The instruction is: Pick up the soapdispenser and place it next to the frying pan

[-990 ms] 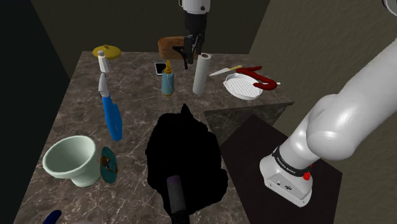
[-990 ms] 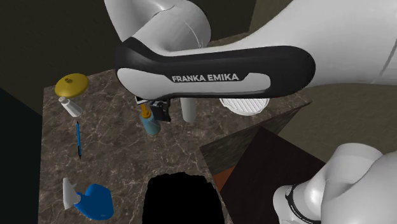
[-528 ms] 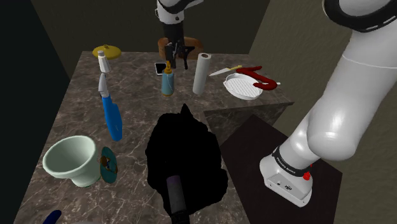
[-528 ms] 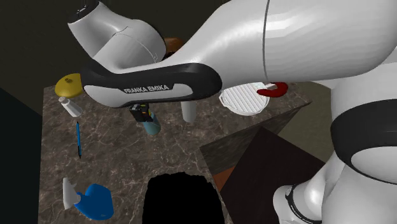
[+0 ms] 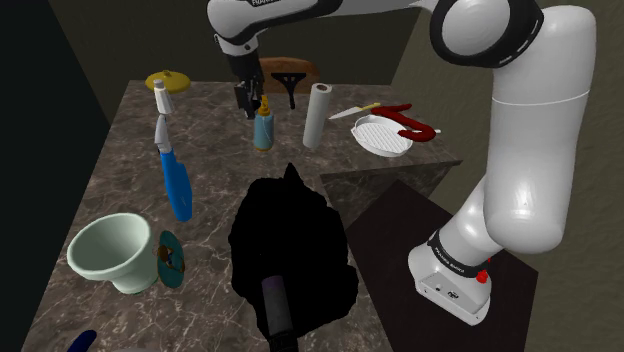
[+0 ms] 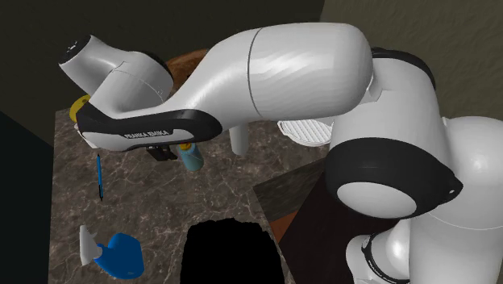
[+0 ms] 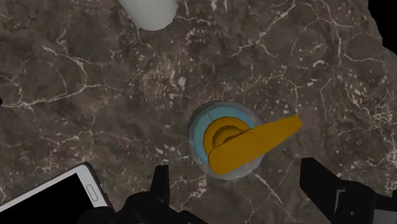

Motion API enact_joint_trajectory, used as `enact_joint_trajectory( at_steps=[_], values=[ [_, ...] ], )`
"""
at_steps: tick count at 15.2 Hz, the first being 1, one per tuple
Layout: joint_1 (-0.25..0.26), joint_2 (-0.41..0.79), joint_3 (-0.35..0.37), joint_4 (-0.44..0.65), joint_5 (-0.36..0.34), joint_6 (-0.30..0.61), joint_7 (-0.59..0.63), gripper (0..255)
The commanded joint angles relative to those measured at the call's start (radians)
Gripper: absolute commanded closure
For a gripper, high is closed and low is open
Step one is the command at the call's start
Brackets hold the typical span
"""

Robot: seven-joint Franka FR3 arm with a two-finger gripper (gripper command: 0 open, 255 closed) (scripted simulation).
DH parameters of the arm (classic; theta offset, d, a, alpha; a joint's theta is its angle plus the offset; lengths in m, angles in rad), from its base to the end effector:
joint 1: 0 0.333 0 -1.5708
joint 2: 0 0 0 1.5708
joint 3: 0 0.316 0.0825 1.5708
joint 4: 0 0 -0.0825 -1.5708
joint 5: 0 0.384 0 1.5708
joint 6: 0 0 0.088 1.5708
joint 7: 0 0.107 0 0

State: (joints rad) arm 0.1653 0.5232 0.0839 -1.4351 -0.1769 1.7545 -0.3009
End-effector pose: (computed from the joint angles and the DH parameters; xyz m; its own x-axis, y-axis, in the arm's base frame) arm 0.6660 0.1436 0.3758 0.8108 0.5387 -0.2290 0.5635 -0.8242 0.0563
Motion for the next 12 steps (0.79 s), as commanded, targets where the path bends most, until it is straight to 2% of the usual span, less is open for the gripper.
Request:
enact_joint_trajectory(
  at_steps=[1,5,12],
  values=[
    [-0.002,0.005,-0.001,-0.016,-0.003,0.021,-0.001,0],
    [-0.007,0.007,-0.003,-0.074,-0.006,0.081,0.003,0],
    [-0.007,0.007,-0.003,-0.074,-0.006,0.081,0.003,0]
  ],
)
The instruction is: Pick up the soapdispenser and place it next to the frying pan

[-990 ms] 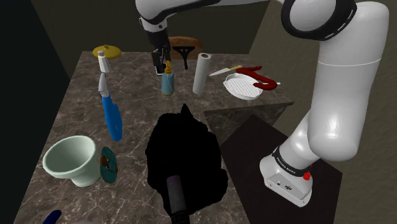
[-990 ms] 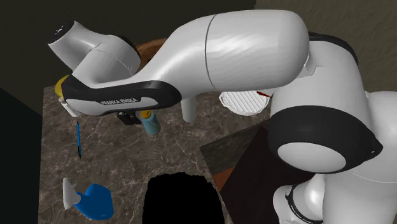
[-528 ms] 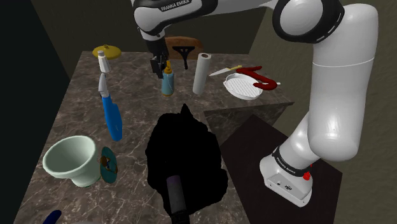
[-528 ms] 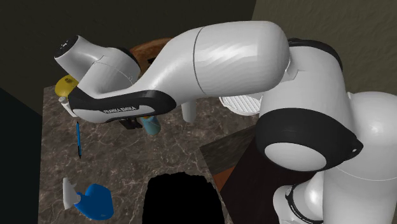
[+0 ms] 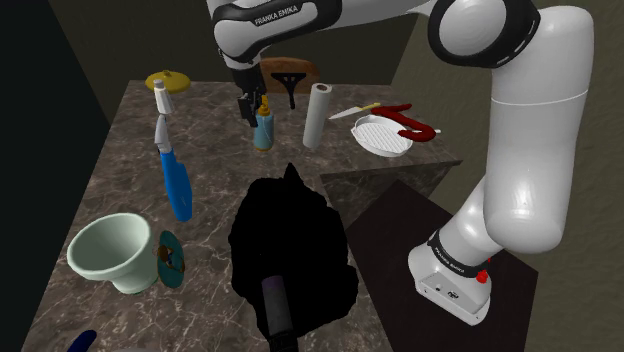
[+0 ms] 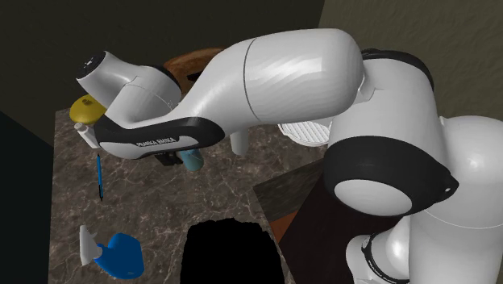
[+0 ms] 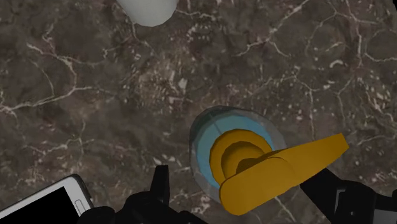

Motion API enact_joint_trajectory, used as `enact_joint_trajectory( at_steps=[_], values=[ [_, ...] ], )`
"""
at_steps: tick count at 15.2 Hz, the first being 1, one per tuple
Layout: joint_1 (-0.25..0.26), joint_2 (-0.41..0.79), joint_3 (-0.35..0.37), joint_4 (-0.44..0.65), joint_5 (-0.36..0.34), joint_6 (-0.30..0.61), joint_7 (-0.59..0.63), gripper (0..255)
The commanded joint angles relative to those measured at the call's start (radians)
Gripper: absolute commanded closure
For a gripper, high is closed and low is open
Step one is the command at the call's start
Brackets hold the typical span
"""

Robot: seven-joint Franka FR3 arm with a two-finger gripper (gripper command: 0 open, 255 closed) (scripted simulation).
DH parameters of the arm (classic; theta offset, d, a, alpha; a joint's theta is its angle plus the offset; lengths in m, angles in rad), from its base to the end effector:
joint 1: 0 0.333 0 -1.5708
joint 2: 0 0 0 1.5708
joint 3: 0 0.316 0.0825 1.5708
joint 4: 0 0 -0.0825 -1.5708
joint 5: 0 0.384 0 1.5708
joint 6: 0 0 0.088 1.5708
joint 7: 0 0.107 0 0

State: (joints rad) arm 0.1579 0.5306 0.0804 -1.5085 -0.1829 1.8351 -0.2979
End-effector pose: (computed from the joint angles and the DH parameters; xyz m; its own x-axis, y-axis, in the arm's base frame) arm 0.6621 0.1377 0.3430 0.8096 0.5400 -0.2300 0.5652 -0.8230 0.0573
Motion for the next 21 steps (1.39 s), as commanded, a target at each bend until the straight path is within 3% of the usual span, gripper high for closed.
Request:
enact_joint_trajectory(
  at_steps=[1,2,11,21],
  values=[
    [0.0,0.0,0.0,0.0,0.0,0.0,0.0,0],
    [0.0,0.0,0.0,0.0,0.0,0.0,0.0,255],
    [0.0,0.0,0.0,0.0,0.0,0.0,0.0,255],
    [0.002,-0.038,0.002,0.076,0.007,-0.113,-0.016,255]
  ],
)
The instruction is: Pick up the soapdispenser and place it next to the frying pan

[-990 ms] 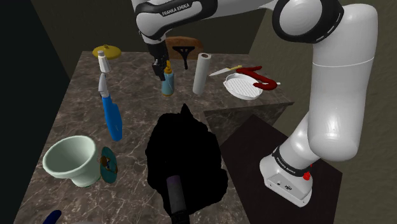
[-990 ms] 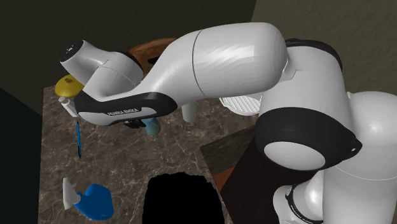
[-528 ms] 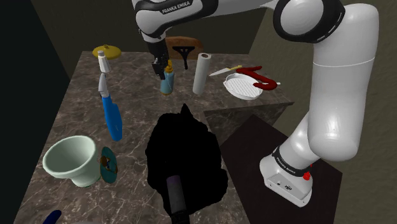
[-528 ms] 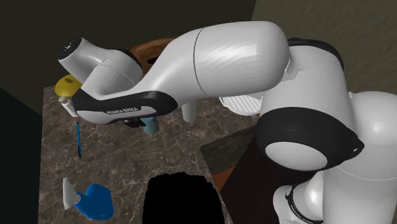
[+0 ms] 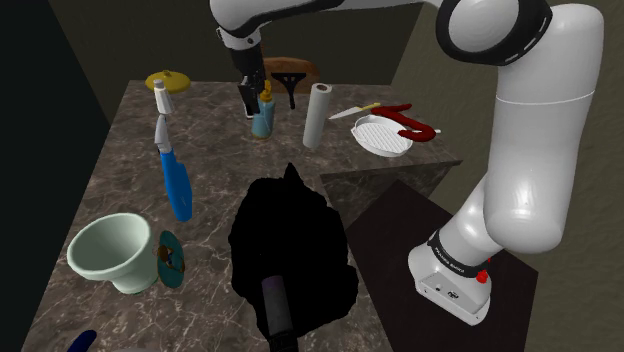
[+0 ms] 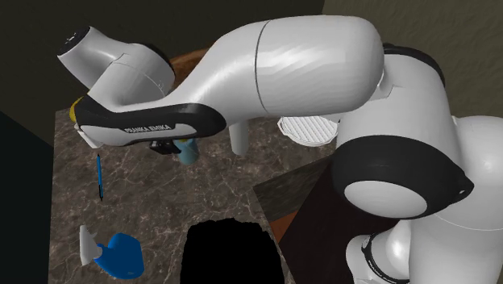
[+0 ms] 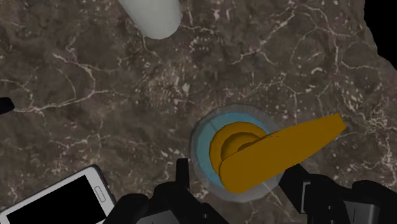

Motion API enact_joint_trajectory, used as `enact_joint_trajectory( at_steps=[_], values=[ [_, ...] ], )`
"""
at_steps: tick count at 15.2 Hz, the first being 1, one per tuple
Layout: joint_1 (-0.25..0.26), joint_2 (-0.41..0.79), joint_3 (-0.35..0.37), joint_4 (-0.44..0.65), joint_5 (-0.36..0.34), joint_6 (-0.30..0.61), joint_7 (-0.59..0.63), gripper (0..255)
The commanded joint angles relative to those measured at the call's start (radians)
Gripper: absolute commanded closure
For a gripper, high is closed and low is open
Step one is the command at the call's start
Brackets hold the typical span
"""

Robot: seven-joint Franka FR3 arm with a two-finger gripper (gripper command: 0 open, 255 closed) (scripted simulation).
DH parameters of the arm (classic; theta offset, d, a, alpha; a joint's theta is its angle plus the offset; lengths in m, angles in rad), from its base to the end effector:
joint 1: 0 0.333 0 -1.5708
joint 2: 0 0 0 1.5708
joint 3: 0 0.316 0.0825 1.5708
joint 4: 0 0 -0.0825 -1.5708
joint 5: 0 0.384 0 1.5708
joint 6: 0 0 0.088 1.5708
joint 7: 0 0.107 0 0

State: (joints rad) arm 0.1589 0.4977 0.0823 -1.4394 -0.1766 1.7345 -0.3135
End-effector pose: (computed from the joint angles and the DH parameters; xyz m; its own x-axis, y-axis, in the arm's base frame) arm 0.6627 0.1373 0.3899 0.8097 0.5401 -0.2298 0.5652 -0.8230 0.0573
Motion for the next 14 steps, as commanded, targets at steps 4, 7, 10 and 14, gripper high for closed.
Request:
enact_joint_trajectory(
  at_steps=[4,7,10,14],
  values=[
    [0.002,-0.015,0.001,0.046,0.003,-0.061,-0.008,255],
    [0.003,-0.019,0.001,0.079,0.004,-0.098,-0.013,255],
    [0.005,-0.022,0.001,0.116,0.004,-0.136,-0.018,255],
    [0.007,-0.021,0.001,0.171,0.005,-0.19,-0.025,255]
  ],
)
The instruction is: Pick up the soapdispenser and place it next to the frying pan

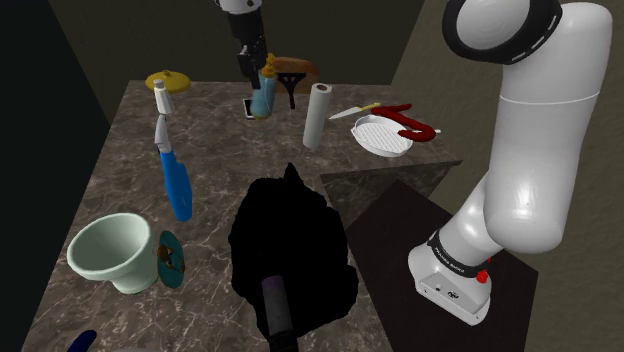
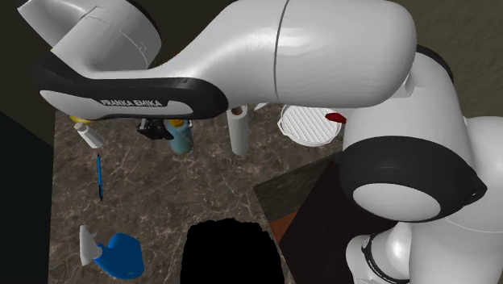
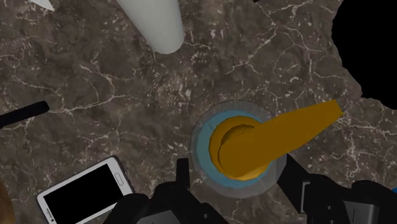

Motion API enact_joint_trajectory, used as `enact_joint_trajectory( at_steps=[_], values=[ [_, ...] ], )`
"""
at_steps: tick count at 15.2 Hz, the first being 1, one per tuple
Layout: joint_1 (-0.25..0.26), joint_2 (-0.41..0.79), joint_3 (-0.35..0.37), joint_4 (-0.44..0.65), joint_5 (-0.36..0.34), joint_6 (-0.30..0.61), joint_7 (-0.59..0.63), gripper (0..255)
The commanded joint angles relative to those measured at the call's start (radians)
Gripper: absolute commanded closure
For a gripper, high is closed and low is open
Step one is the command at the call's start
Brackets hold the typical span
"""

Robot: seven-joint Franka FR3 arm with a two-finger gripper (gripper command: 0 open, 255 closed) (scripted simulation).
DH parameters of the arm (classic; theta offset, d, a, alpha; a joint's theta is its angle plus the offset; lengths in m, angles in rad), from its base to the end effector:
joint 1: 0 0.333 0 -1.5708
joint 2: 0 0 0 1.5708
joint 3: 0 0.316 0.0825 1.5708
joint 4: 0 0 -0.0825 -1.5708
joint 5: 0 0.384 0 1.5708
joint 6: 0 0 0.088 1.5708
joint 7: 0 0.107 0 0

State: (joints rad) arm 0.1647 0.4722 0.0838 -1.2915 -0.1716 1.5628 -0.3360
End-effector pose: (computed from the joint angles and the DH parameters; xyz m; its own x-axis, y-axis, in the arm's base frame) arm 0.6612 0.1373 0.4636 0.8097 0.5399 -0.2297 0.5651 -0.8230 0.0575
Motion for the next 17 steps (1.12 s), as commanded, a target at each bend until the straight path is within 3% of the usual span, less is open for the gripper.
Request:
enact_joint_trajectory(
  at_steps=[1,10,17],
  values=[
    [0.002,0.006,0.0,0.038,0.0,-0.032,-0.004,255],
    [0.01,0.032,-0.001,0.201,-0.003,-0.168,-0.021,255],
    [0.022,0.088,-0.005,0.387,-0.009,-0.297,-0.039,255]
  ],
)
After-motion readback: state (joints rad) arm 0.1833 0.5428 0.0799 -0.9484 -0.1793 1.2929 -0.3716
